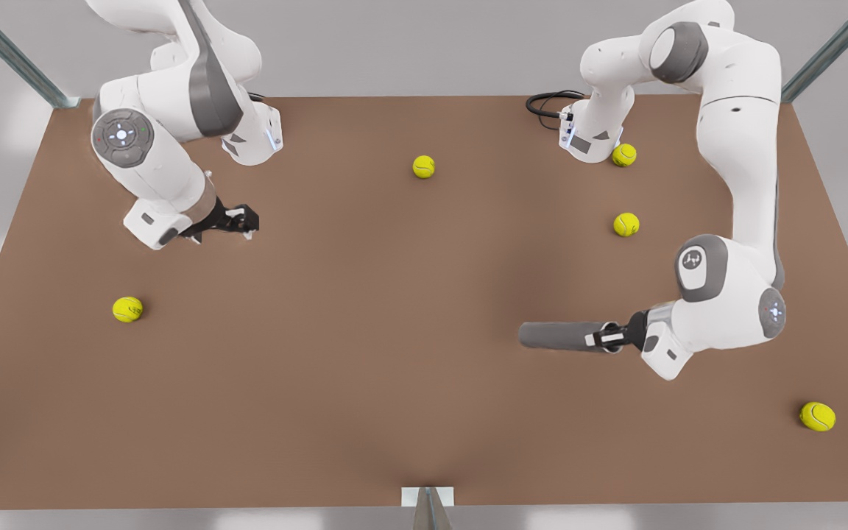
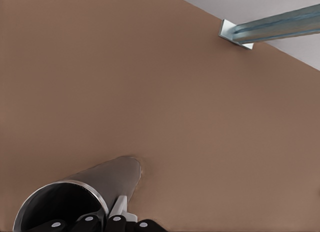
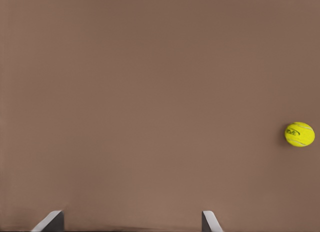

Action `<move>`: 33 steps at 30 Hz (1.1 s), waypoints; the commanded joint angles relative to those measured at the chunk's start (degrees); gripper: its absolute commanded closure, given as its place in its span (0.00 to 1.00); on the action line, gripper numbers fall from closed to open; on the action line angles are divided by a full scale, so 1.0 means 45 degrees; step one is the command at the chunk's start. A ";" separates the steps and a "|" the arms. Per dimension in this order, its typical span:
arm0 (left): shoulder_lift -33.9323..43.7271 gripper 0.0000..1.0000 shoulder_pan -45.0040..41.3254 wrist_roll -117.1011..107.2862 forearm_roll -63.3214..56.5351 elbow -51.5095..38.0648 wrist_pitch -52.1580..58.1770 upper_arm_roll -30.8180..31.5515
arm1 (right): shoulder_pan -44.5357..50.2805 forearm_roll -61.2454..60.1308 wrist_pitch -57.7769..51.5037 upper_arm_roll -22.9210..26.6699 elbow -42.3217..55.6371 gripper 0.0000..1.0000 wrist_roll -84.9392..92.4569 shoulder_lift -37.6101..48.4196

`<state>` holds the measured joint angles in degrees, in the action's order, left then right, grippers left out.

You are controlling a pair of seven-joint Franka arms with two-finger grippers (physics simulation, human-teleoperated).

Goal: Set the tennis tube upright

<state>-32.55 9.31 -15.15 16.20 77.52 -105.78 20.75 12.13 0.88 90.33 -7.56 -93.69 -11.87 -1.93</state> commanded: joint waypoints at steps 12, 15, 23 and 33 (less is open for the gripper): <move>0.0222 0.79 -0.0077 0.0007 -0.3541 -0.1095 0.1591 0.0018 | -0.0919 0.0019 0.0141 0.0000 0.0156 0.00 -0.0019 -0.0177; 0.0222 0.79 -0.0077 0.0007 -0.3737 -0.1310 0.1846 0.0018 | -0.0880 0.0019 0.0375 0.0000 0.0098 0.00 -0.0020 -0.0236; -0.0149 0.79 -0.0488 -0.0012 -0.5319 -0.1349 0.1846 0.0037 | -0.0880 0.0019 0.0492 0.0000 0.0039 0.00 -0.0020 -0.0236; -0.0931 0.79 -0.0956 -0.0169 -0.7409 -0.1720 0.1788 0.0018 | -0.0860 0.0019 0.0492 0.0000 0.0039 0.00 -0.0020 -0.0255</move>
<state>-36.99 5.02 -15.84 -15.66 69.82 -97.73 20.83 7.21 0.97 92.58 -7.54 -93.52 -11.95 -3.08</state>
